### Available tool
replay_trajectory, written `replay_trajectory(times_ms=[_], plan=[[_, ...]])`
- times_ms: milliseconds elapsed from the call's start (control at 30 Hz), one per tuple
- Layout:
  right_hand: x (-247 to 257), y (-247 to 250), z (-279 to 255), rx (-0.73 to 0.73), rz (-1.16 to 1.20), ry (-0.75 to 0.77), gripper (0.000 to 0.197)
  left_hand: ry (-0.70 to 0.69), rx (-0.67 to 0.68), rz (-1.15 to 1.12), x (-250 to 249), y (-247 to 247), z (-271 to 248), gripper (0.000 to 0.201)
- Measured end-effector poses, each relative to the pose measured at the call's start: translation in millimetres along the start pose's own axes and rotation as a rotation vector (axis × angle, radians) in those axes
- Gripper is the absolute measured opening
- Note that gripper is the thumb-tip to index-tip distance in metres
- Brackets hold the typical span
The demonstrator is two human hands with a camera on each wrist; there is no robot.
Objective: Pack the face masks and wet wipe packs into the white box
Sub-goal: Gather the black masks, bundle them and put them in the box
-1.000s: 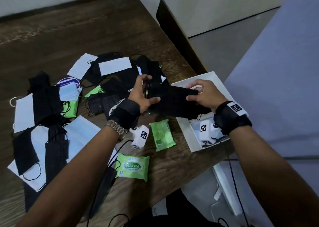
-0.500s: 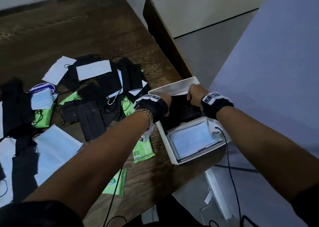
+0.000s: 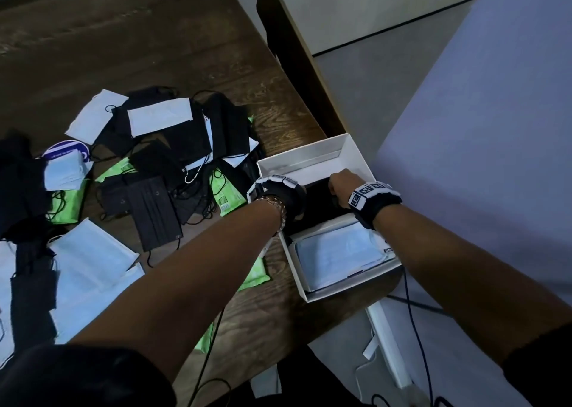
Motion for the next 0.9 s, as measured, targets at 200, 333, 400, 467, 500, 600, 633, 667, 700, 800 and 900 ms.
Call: replay_trajectory(times_ms=[200, 333, 400, 467, 500, 600, 633, 667, 700, 800, 900], plan=[[20.2, 12.5, -4.1, -0.082, 0.002, 0.041, 0.030, -0.071, -0.161, 0.065, -1.5, 36.7, -15.6, 0.045], [13.0, -84.5, 80.9, 0.103, -0.082, 0.125, 0.068, -0.130, -0.239, 0.020, -9.1, 48.2, -27.0, 0.037], [18.4, -81.4, 74.3, 0.181, -0.074, 0.156, 0.056, -0.137, -0.298, -0.003, -5.1, 52.1, -34.3, 0.036], [28.2, -20.7, 12.1, 0.108, -0.023, 0.107, 0.039, -0.117, -0.391, -0.090, 9.2, 59.3, -46.7, 0.033], [34.6, 8.8, -16.6, 0.083, -0.051, 0.104, 0.036, -0.098, -0.451, -0.132, 19.4, 63.8, -58.6, 0.031], [44.4, 78.5, -42.9, -0.138, 0.105, 0.062, 0.029, -0.012, -0.644, -0.261, 66.9, 69.8, -99.2, 0.022], [48.7, 97.1, -47.7, -0.215, 0.187, 0.055, 0.027, 0.026, -0.692, -0.323, 88.8, 65.4, -112.5, 0.018], [55.1, 113.9, -55.9, -0.277, 0.276, 0.048, 0.025, 0.071, -0.730, -0.389, 112.4, 57.1, -125.7, 0.016], [64.8, 128.6, -63.7, -0.337, 0.370, 0.053, 0.022, 0.120, -0.769, -0.436, 136.5, 46.8, -138.8, 0.015], [120.9, 146.7, -89.5, -0.423, 0.541, 0.118, 0.019, 0.293, -0.810, -0.610, 207.5, -5.9, -172.0, 0.014], [197.3, 125.0, -88.3, -0.304, 0.620, 0.185, 0.019, 0.431, -0.787, -0.763, 264.9, -67.2, -195.0, 0.013]])
Point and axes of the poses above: each hand's wrist, its own z-axis towards the middle knuckle, its own y-axis out of the back of the hand, x = y × z, the point moved 7 cm from there along z, towards the middle knuckle, and after that the axes turned 13 degrees about -y, right-handed, at the moved point
